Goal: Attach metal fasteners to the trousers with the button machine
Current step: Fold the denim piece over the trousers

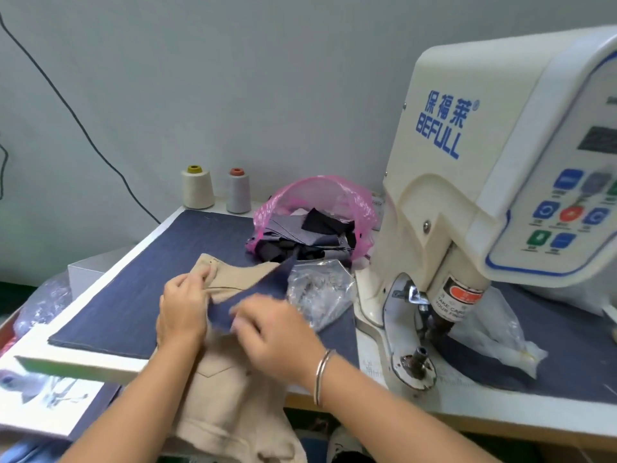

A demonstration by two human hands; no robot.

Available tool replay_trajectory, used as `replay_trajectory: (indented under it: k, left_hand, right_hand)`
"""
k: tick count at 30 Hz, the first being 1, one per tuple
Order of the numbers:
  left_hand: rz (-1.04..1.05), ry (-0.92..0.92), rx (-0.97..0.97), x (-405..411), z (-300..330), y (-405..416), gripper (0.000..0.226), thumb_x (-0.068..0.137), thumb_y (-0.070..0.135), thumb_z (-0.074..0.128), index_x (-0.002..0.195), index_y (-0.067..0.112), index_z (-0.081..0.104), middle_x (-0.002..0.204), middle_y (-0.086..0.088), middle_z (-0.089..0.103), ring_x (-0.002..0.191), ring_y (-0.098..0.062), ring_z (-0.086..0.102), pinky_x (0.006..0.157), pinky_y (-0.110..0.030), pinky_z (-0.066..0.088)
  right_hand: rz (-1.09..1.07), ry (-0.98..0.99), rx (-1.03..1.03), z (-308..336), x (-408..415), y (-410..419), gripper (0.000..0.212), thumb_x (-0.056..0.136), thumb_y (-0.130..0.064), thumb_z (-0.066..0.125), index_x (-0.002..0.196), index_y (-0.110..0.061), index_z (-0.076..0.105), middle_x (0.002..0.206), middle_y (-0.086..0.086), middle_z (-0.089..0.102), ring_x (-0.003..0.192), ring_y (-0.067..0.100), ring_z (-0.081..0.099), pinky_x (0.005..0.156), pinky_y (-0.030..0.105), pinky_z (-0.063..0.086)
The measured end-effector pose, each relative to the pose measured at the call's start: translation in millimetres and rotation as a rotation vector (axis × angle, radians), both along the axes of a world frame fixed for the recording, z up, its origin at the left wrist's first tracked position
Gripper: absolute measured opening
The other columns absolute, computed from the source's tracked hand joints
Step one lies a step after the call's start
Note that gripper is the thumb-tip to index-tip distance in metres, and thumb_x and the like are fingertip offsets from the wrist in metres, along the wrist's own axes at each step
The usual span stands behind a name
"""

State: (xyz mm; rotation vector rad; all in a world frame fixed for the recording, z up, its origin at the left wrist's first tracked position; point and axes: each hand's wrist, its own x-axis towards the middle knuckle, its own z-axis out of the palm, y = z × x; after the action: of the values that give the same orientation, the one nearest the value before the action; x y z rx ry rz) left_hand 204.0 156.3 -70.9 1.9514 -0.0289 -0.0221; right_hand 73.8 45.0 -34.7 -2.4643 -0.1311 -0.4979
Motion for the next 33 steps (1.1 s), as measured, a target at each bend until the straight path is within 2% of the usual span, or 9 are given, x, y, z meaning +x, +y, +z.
replay_trajectory:
  k: [2, 4, 7, 9, 14, 17, 22, 30, 33]
  left_hand:
    - [-0.101, -0.012, -0.255, -4.1, 4.1, 5.2, 0.054, 0.085, 0.055, 0.031, 0.111, 0.027, 0.068, 0.123, -0.004, 0.061, 0.118, -0.025, 0.052, 0.106, -0.047, 0.035]
    - [-0.173, -0.11, -0.195, -7.4, 4.4, 8.9, 0.057, 0.083, 0.049, 0.037, 0.117, 0.013, 0.066, 0.123, -0.016, 0.058, 0.122, -0.034, 0.048, 0.107, -0.051, 0.034]
    - [-0.213, -0.309, 0.323, -17.7, -2.3, 9.8, 0.04, 0.084, 0.042, 0.063, 0.121, 0.027, 0.063, 0.141, -0.012, 0.04, 0.131, -0.035, 0.033, 0.106, -0.052, 0.028]
    - [-0.216, -0.443, 0.443, -25.0, -6.0, 6.0, 0.031, 0.082, 0.032, 0.071, 0.113, 0.037, 0.066, 0.147, -0.006, 0.032, 0.135, -0.03, 0.026, 0.108, -0.05, 0.02]
    - [-0.18, -0.579, 0.431, -27.0, -8.8, 6.2, 0.014, 0.083, 0.025, 0.069, 0.093, 0.034, 0.072, 0.13, -0.002, 0.048, 0.125, -0.025, 0.034, 0.106, -0.046, 0.016]
    - [-0.176, -0.55, 0.412, -28.3, -8.2, 6.5, 0.024, 0.078, 0.033, 0.053, 0.093, 0.033, 0.073, 0.122, 0.001, 0.053, 0.12, -0.022, 0.037, 0.103, -0.045, 0.019]
    - [-0.178, -0.549, 0.427, -26.5, -6.8, 5.2, 0.019, 0.083, 0.018, 0.065, 0.093, 0.032, 0.073, 0.121, 0.001, 0.056, 0.119, -0.023, 0.038, 0.101, -0.045, 0.022]
    - [-0.166, -0.542, 0.438, -27.5, -4.2, 4.7, 0.028, 0.077, 0.031, 0.05, 0.091, 0.031, 0.074, 0.119, 0.002, 0.058, 0.118, -0.026, 0.041, 0.098, -0.046, 0.027]
    - [-0.166, -0.54, 0.438, -26.9, -5.0, 4.7, 0.017, 0.082, 0.022, 0.062, 0.091, 0.032, 0.073, 0.118, 0.002, 0.058, 0.117, -0.025, 0.041, 0.098, -0.047, 0.027]
  right_hand:
    - [0.12, 0.169, -0.167, -16.2, -20.1, 6.5, 0.021, 0.094, -0.016, 0.046, 0.093, -0.003, 0.063, 0.103, 0.013, 0.066, 0.12, 0.029, 0.051, 0.114, 0.044, 0.02]
    - [0.208, 0.24, -0.137, -16.5, -26.7, 2.8, 0.023, 0.095, -0.02, 0.047, 0.093, -0.005, 0.066, 0.11, 0.01, 0.067, 0.128, 0.022, 0.047, 0.116, 0.039, 0.009]
    - [0.059, 0.132, 0.259, 0.7, -16.9, -16.0, 0.023, 0.093, -0.023, 0.054, 0.09, -0.006, 0.068, 0.093, 0.008, 0.069, 0.092, 0.019, 0.062, 0.099, 0.038, 0.042]
    - [-0.237, 0.052, 0.385, 10.1, 0.3, -42.4, 0.021, 0.093, -0.022, 0.054, 0.089, -0.007, 0.068, 0.086, 0.008, 0.069, 0.082, 0.022, 0.061, 0.08, 0.037, 0.048]
    - [-0.474, 0.488, -0.329, 8.8, 33.3, -91.1, 0.026, 0.091, -0.013, 0.046, 0.105, -0.008, 0.067, 0.107, 0.012, 0.066, 0.095, 0.028, 0.061, 0.072, 0.028, 0.043]
    - [-0.472, 0.504, -0.528, -1.6, 43.0, -92.0, 0.027, 0.088, -0.011, 0.052, 0.111, -0.012, 0.067, 0.113, 0.011, 0.064, 0.102, 0.029, 0.061, 0.075, 0.031, 0.046]
    - [-0.5, 0.455, -0.579, -9.9, 52.9, -92.1, 0.025, 0.091, -0.015, 0.051, 0.109, -0.014, 0.067, 0.11, 0.009, 0.065, 0.1, 0.029, 0.063, 0.07, 0.03, 0.043]
    - [-0.582, 0.413, -0.528, -13.0, 61.4, -92.2, 0.017, 0.089, -0.011, 0.053, 0.101, -0.008, 0.065, 0.104, 0.01, 0.067, 0.097, 0.029, 0.064, 0.066, 0.03, 0.04]
    - [-0.569, 0.445, -0.494, -12.4, 64.1, -92.5, 0.02, 0.089, -0.01, 0.054, 0.106, -0.007, 0.064, 0.109, 0.012, 0.066, 0.101, 0.031, 0.063, 0.069, 0.031, 0.041]
